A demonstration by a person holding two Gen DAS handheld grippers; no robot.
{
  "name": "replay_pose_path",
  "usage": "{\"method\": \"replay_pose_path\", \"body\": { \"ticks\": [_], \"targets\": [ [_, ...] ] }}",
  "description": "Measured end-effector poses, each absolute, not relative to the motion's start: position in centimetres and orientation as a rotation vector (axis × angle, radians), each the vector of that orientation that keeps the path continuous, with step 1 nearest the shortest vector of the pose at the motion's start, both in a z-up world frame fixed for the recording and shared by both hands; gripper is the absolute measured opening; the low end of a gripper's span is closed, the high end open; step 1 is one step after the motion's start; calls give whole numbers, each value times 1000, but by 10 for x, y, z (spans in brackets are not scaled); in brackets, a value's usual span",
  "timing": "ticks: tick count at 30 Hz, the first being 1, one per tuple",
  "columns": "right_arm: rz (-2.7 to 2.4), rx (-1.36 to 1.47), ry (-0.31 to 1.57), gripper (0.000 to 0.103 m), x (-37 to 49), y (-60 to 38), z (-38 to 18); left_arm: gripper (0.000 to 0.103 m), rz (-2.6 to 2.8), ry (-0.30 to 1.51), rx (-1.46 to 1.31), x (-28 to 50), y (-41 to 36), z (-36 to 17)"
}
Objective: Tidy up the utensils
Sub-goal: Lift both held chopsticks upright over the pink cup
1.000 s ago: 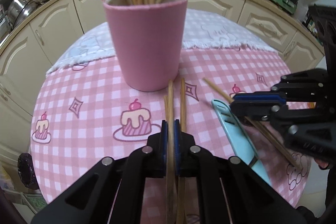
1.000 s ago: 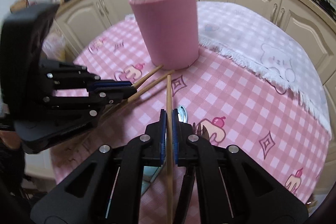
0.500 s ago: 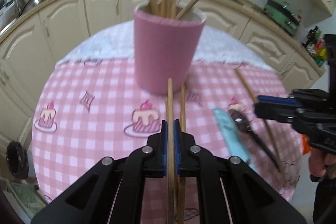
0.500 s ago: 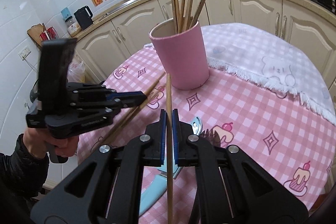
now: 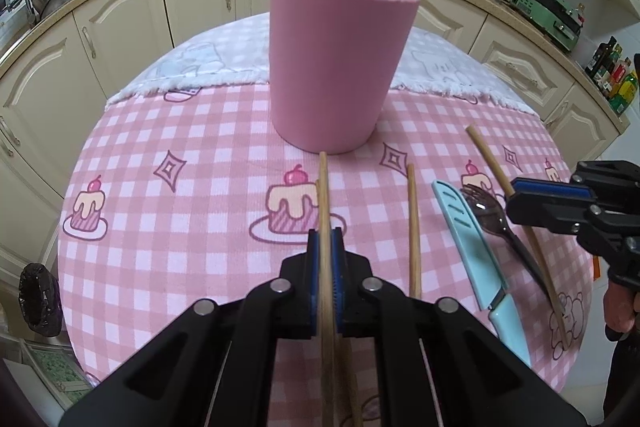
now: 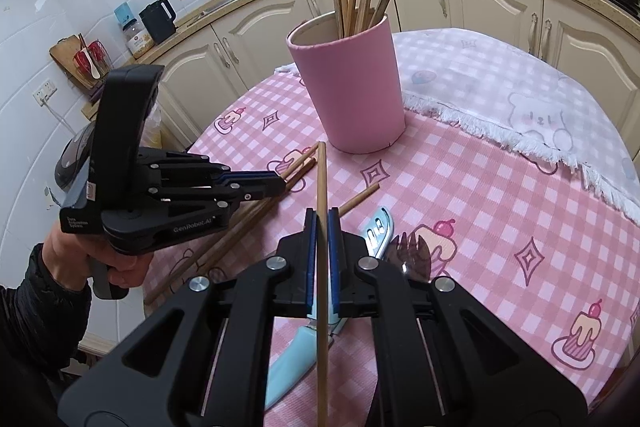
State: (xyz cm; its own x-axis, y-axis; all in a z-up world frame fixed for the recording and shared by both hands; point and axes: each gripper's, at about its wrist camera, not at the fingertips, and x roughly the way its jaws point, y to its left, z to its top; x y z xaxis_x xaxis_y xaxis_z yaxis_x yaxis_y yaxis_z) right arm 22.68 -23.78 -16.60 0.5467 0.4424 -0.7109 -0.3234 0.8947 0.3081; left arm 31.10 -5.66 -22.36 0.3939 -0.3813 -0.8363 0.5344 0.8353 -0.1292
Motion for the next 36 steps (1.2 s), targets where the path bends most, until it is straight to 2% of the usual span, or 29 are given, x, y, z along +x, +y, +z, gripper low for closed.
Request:
{"method": "replay_pose_path", "body": {
  "ticks": [9,24,36],
  "targets": [
    [466,171,829,6,224,-240,-156,5,-558,955,129,303,-43,-206],
    [483,294,558,6,203,-265,-107,5,-537,557,-99,273,-10,-121],
    [493,293,480,6,194,-266,-92,5,-542,421,-112,261,-13,-92]
  ]
}}
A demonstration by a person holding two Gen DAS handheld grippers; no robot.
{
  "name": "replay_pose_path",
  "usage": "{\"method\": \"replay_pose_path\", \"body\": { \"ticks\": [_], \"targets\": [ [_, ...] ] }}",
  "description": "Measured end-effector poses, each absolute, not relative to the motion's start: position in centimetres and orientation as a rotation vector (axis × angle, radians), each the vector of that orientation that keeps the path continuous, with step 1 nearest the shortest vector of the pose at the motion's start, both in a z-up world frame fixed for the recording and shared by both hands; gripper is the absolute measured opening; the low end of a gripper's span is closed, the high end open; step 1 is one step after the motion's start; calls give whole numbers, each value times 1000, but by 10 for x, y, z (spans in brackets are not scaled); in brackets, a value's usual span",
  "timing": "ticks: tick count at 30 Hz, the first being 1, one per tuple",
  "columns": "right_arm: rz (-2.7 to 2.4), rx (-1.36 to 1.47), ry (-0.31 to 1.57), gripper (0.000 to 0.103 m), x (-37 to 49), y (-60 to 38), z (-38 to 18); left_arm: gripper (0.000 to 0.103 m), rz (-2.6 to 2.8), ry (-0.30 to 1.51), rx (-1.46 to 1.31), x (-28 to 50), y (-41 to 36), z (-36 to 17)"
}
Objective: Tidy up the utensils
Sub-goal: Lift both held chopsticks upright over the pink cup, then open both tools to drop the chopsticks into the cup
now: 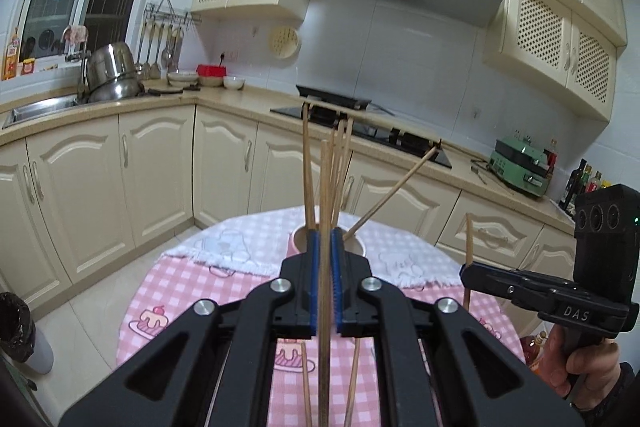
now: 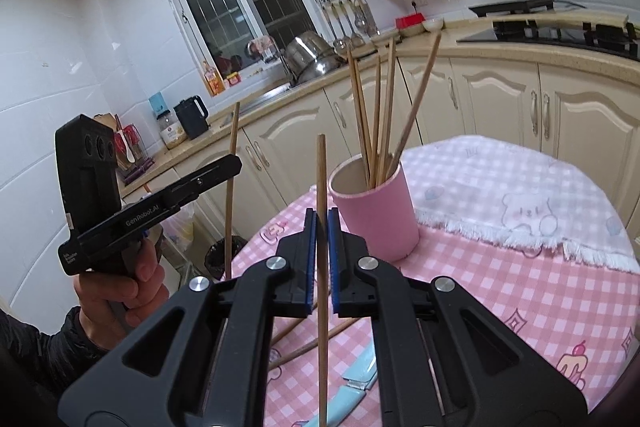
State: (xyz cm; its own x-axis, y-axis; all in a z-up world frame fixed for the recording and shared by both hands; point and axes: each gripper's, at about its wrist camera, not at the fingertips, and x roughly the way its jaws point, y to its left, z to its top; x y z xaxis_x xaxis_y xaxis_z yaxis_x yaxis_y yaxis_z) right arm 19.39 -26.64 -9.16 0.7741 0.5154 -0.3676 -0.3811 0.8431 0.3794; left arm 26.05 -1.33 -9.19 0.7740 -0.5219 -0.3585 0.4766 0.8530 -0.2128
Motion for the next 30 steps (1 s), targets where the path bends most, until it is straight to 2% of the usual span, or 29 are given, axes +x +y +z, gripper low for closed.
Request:
{"method": "replay_pose_path", "body": {
  "ticks": [16,30],
  "targets": [
    [519,252,415,6,196,-254,-66,5,-542,299,-131,258,-20,-67],
    [498,174,281,6,231,-254,17,5,-562,128,-177,303,-39,-6]
  ]
}}
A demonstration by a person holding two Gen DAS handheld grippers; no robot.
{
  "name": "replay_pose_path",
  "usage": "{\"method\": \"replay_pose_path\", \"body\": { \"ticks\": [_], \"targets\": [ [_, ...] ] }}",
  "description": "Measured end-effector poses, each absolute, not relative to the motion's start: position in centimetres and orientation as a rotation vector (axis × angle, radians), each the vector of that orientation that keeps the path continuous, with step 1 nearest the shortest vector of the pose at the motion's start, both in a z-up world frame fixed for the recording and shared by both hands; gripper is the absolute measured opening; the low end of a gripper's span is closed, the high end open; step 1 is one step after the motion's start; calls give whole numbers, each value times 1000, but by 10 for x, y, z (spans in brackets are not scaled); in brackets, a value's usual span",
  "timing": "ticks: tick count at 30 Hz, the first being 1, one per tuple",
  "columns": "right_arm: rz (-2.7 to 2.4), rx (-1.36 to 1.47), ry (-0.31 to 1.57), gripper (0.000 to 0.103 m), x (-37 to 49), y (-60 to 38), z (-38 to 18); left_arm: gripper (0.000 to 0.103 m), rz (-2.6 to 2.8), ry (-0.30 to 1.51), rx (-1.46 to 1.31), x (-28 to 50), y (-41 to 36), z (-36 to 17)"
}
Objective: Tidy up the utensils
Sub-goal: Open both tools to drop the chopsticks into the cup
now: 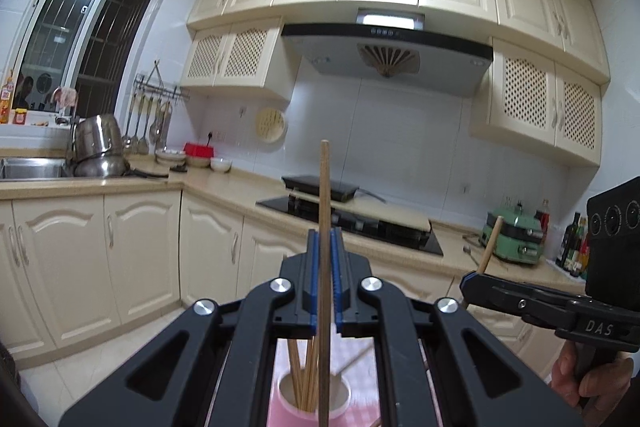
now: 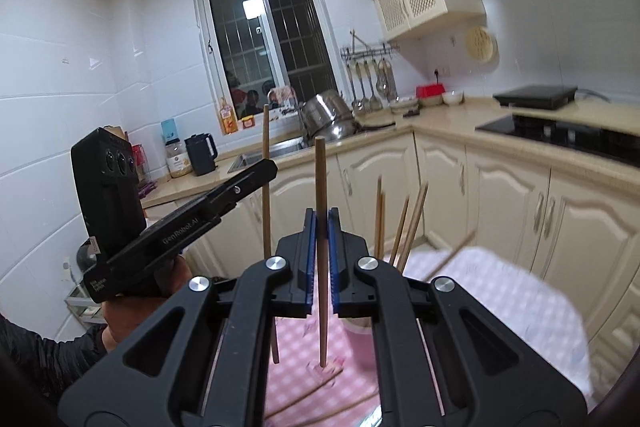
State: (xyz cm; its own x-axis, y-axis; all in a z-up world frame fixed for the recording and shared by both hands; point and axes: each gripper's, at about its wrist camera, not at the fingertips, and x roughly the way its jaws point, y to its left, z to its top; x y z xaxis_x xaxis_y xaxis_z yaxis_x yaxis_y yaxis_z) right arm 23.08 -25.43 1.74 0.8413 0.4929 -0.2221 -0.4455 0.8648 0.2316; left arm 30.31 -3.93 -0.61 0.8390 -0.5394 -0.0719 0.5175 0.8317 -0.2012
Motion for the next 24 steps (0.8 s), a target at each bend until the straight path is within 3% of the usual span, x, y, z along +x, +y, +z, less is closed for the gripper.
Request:
{"method": "replay_pose_path", "body": {
  "ticks": [9,19,20,21,22,23,24],
  "targets": [
    [460,166,286,6,283,-263,28,5,-561,91,-202,355,-61,1],
    [426,123,431,7,326,-251,-18,6,-519,177,-175,394,-76,-53],
    [413,124,454,7,329,-251,-22,11,-515,185,-167,395,-75,-57],
    [401,124,463,8,330,-251,-25,39,-514,200,-157,396,-75,-60],
    [391,127,464,20,331,-251,-25,56,-500,209,-155,395,-72,-62],
    [369,138,452,60,329,-254,-25,77,-490,198,-169,391,-66,-63],
    [335,152,423,75,325,-258,-23,82,-489,182,-183,386,-59,-62]
  ]
}}
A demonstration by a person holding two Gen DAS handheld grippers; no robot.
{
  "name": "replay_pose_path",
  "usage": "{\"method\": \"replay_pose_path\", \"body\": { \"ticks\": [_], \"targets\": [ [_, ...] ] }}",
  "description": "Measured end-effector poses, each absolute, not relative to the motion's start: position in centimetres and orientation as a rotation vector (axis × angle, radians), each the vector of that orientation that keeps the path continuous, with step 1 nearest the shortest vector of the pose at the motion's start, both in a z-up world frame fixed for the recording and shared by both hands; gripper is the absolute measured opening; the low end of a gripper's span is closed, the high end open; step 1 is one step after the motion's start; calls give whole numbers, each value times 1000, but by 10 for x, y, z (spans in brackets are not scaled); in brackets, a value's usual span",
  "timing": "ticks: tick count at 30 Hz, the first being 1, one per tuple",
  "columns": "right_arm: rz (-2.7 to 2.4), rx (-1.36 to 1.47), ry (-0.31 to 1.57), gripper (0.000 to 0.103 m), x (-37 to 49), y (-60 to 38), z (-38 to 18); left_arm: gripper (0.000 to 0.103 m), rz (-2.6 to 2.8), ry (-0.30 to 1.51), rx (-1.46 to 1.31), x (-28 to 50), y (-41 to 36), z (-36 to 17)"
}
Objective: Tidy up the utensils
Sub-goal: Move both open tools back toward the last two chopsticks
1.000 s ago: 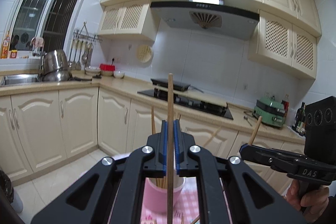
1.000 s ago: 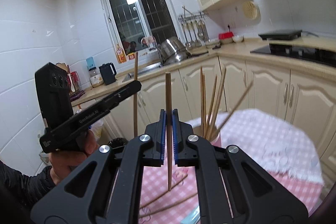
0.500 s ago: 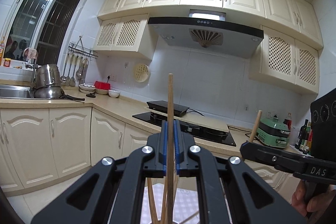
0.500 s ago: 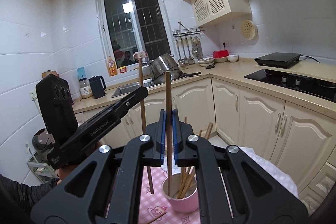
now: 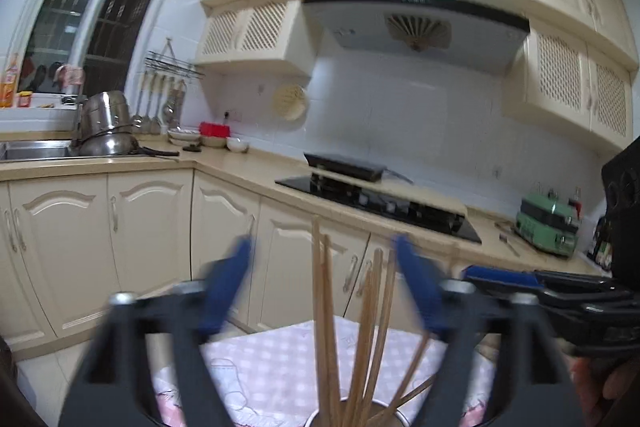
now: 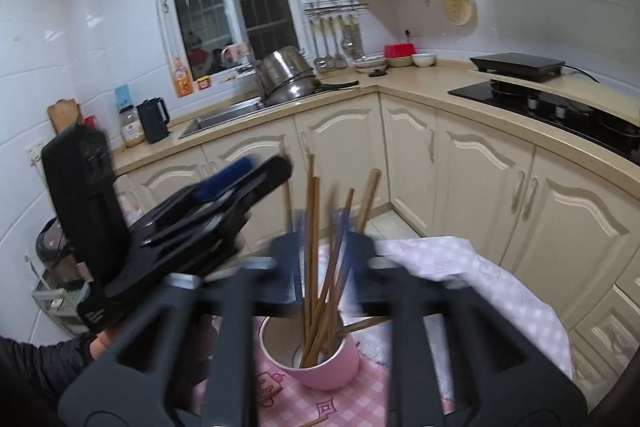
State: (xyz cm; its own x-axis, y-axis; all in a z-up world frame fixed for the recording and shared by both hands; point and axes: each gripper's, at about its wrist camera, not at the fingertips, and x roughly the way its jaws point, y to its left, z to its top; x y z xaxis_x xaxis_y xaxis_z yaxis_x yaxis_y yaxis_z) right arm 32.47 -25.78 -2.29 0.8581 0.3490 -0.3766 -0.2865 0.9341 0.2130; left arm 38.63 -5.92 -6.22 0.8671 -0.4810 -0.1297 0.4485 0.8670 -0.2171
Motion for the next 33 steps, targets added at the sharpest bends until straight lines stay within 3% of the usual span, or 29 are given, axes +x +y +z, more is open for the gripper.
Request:
{"method": "replay_pose_path", "body": {
  "ticks": [1,5,19,33],
  "targets": [
    [334,177,375,92,318,-264,-19,83,-483,182,-180,384,-55,-61],
    [303,191,336,97,307,-271,-12,93,-439,192,-167,371,-39,-52],
    [239,261,337,97,259,-294,-9,99,-410,267,-90,306,-10,-38],
    [203,271,471,97,213,-306,-53,99,-396,318,-21,265,-8,-55]
  ]
}}
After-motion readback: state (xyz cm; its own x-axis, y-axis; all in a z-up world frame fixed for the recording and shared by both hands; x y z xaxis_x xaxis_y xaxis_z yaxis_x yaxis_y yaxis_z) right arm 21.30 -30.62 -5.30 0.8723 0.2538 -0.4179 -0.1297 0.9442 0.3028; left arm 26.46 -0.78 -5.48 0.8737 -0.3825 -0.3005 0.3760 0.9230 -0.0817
